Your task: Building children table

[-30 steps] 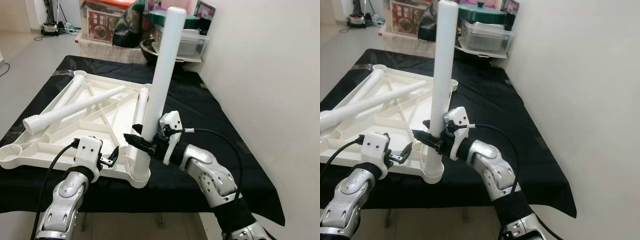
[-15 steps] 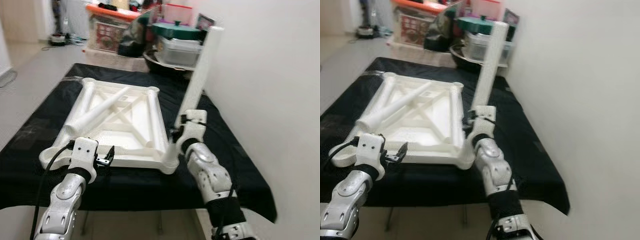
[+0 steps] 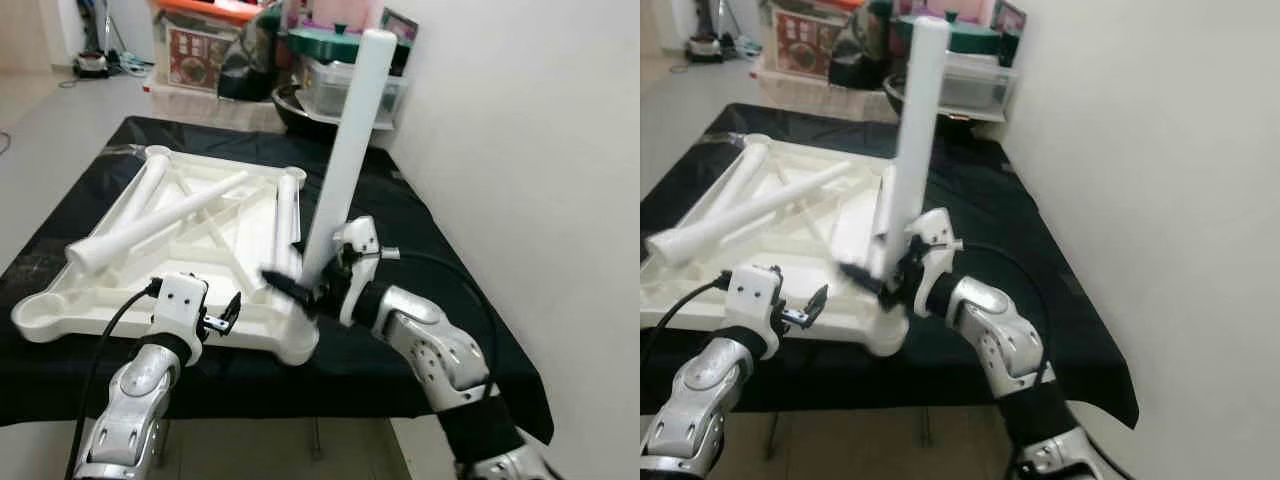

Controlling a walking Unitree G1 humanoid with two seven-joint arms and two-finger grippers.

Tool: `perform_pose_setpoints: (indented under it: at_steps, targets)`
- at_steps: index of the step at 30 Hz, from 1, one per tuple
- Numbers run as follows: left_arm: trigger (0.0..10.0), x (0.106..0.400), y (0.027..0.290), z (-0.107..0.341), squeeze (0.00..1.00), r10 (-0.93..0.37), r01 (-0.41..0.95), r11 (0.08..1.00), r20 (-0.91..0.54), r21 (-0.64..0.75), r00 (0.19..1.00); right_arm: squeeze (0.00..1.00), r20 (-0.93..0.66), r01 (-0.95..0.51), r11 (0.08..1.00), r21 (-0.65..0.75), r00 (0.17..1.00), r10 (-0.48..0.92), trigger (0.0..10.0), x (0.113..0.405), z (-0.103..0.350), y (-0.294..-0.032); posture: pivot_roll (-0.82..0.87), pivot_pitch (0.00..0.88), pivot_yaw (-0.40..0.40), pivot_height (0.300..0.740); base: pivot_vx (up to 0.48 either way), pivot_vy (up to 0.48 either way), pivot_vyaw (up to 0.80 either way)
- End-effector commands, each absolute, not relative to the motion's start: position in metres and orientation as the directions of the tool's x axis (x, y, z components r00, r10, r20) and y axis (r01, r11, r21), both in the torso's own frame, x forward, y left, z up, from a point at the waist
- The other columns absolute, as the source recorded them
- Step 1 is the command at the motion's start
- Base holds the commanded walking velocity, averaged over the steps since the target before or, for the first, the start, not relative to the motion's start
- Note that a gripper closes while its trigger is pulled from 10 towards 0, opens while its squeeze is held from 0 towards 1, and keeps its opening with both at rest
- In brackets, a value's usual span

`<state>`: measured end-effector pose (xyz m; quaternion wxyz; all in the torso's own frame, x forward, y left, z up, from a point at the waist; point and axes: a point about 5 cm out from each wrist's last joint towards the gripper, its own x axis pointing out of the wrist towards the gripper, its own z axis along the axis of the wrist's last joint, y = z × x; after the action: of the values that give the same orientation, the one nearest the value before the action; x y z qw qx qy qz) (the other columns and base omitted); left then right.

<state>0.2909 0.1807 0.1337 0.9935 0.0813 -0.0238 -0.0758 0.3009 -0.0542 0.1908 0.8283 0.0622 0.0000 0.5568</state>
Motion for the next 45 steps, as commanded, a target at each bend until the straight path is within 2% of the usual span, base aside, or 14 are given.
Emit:
perform_pose_setpoints:
  at_steps: [1, 2, 3, 10, 14, 16, 17, 21, 22, 26, 27, 37, 38, 45]
  targets:
    - [10.0, 0.292, 0.176, 0.133, 0.0, -0.163, 0.156, 0.976, 0.039, 0.151, 0.986, 0.0, 0.054, -0.941, 0.318, 0.117, 0.326, 0.944, 9.9, 0.295, 0.184, -0.05, 0.17, 0.0, -0.238, 0.74, 0.0, 0.0, 0.0]
    - [10.0, 0.292, 0.176, 0.133, 0.0, -0.163, 0.156, 0.976, 0.039, 0.151, 0.986, 0.0, 0.054, -0.941, 0.318, 0.117, 0.326, 0.944, 9.9, 0.295, 0.184, -0.05, 0.17, 0.0, -0.238, 0.74, 0.0, 0.0, 0.0]
    - [10.0, 0.292, 0.176, 0.133, 0.0, -0.163, 0.155, 0.976, 0.039, 0.152, 0.986, 0.0, 0.056, -0.925, 0.353, 0.137, 0.363, 0.93, 1.5, 0.3, 0.182, -0.048, 0.17, 0.0, -0.238, 0.74, 0.0, 0.0, 0.0]
    - [10.0, 0.292, 0.176, 0.133, 0.0, -0.163, 0.156, 0.976, 0.039, 0.152, 0.986, 0.0, -0.177, -0.461, 0.859, 0.223, 0.847, 0.501, 0.0, 0.352, 0.152, -0.074, 0.18, 0.0, -0.236, 0.74, 0.0, 0.0, 0.0]
    - [10.0, 0.291, 0.176, 0.133, 0.0, -0.164, 0.156, 0.976, 0.04, 0.152, 0.986, 0.0, -0.216, -0.35, 0.904, 0.244, 0.89, 0.403, 0.0, 0.354, 0.147, -0.081, 0.17, 0.0, -0.235, 0.74, 0.0, 0.0, 0.0]
    - [10.0, 0.291, 0.176, 0.133, 0.0, -0.164, 0.156, 0.976, 0.04, 0.152, 0.986, 0.0, -0.214, -0.318, 0.914, 0.253, 0.902, 0.374, 0.6, 0.351, 0.148, -0.079, 0.17, 0.0, -0.235, 0.74, 0.0, 0.0, 0.0]
    - [10.0, 0.291, 0.176, 0.133, 0.0, -0.164, 0.156, 0.976, 0.04, 0.152, 0.986, 0.0, -0.199, -0.337, 0.912, 0.235, 0.902, 0.385, 10.0, 0.345, 0.151, -0.072, 0.17, 0.0, -0.235, 0.74, 0.0, 0.0, 0.0]
    - [10.0, 0.291, 0.176, 0.133, 0.0, -0.165, 0.157, 0.976, 0.04, 0.152, 0.986, 0.0, -0.158, -0.396, 0.888, 0.235, 0.886, 0.437, 10.0, 0.339, 0.157, -0.064, 0.17, 0.0, -0.23, 0.74, 0.0, 0.0, 0.0]
    - [10.0, 0.292, 0.175, 0.133, 0.0, -0.165, 0.158, 0.976, 0.039, 0.153, 0.985, 1.0, -0.12, -0.452, 0.854, 0.256, 0.862, 0.493, 10.0, 0.336, 0.162, -0.058, 0.18, 0.0, -0.231, 0.74, 0.0, 0.0, 0.0]
    - [10.0, 0.292, 0.175, 0.133, 0.0, -0.166, 0.159, 0.975, 0.038, 0.154, 0.985, 1.0, -0.076, -0.521, 0.808, 0.275, 0.826, 0.559, 10.0, 0.335, 0.168, -0.055, 0.18, 0.0, -0.231, 0.74, 0.0, 0.0, 0.0]
    - [10.0, 0.292, 0.175, 0.132, 0.0, -0.167, 0.159, 0.975, 0.037, 0.154, 0.985, 0.0, -0.017, -0.643, 0.721, 0.257, 0.743, 0.669, 10.0, 0.332, 0.176, -0.053, 0.18, 0.0, -0.234, 0.74, 0.0, 0.0, 0.0]
    - [10.0, 0.292, 0.173, 0.131, 0.0, -0.168, 0.16, 0.976, 0.041, 0.148, 0.985, 0.0, 0.007, -0.927, 0.354, 0.126, 0.358, 0.934, 10.0, 0.313, 0.178, -0.059, 0.18, 0.0, -0.249, 0.74, 0.0, 0.0, 0.0]
    - [10.0, 0.292, 0.173, 0.131, 0.0, -0.168, 0.16, 0.976, 0.042, 0.147, 0.985, 0.0, 0.004, -0.912, 0.388, 0.137, 0.392, 0.92, 0.0, 0.318, 0.176, -0.058, 0.18, 0.0, -0.249, 0.74, 0.0, 0.0, 0.0]
    - [10.0, 0.291, 0.173, 0.131, 0.0, -0.168, 0.159, 0.976, 0.044, 0.146, 0.985, 0.0, -0.036, -0.668, 0.719, 0.19, 0.727, 0.685, 0.0, 0.35, 0.169, -0.066, 0.19, 0.0, -0.246, 0.74, 0.0, 0.0, 0.0]
